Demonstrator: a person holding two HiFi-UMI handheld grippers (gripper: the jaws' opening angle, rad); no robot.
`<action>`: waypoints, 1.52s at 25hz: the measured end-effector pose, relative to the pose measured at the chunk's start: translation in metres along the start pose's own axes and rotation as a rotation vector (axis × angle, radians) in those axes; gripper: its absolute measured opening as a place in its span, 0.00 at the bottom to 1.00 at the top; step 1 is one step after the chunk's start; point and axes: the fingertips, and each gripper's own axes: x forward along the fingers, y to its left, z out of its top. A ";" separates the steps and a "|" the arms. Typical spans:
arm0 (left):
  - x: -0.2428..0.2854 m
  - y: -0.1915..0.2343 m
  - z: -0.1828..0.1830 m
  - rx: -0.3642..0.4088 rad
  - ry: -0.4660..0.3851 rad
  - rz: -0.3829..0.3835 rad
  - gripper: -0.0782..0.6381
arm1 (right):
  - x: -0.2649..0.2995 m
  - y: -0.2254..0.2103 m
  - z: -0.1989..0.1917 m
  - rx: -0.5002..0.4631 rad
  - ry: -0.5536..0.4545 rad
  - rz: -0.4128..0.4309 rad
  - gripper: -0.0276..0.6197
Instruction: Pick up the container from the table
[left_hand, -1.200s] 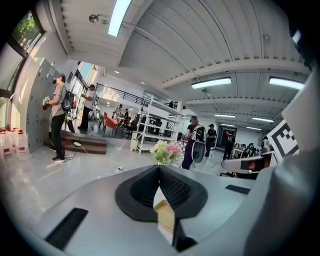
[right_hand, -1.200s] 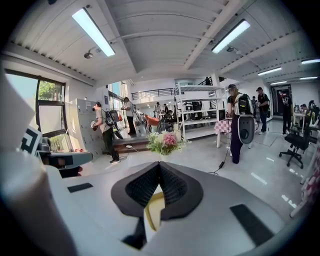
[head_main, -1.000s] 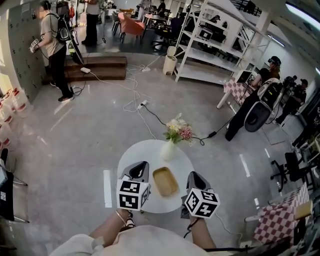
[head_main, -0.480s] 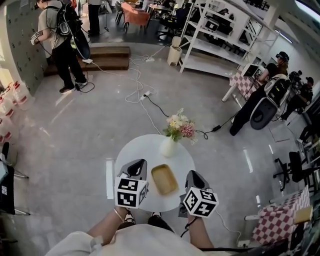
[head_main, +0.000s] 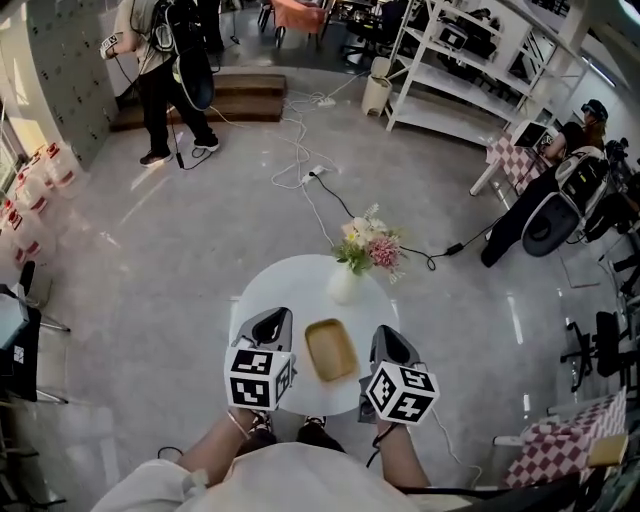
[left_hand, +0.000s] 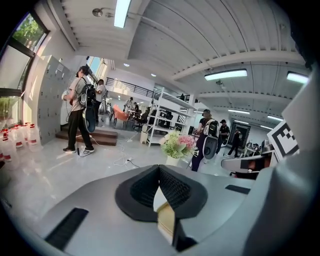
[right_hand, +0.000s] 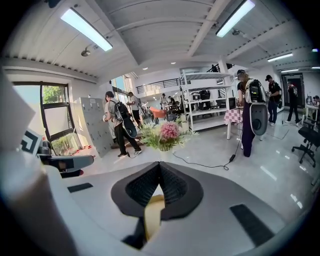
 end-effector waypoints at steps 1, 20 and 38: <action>0.000 0.001 -0.003 -0.002 0.008 0.007 0.13 | 0.001 -0.001 -0.002 0.001 0.005 0.003 0.08; 0.012 0.001 -0.074 -0.065 0.162 0.078 0.13 | 0.027 -0.010 -0.058 -0.005 0.161 0.084 0.08; 0.020 0.000 -0.156 -0.122 0.290 0.111 0.13 | 0.045 -0.025 -0.129 -0.028 0.317 0.110 0.08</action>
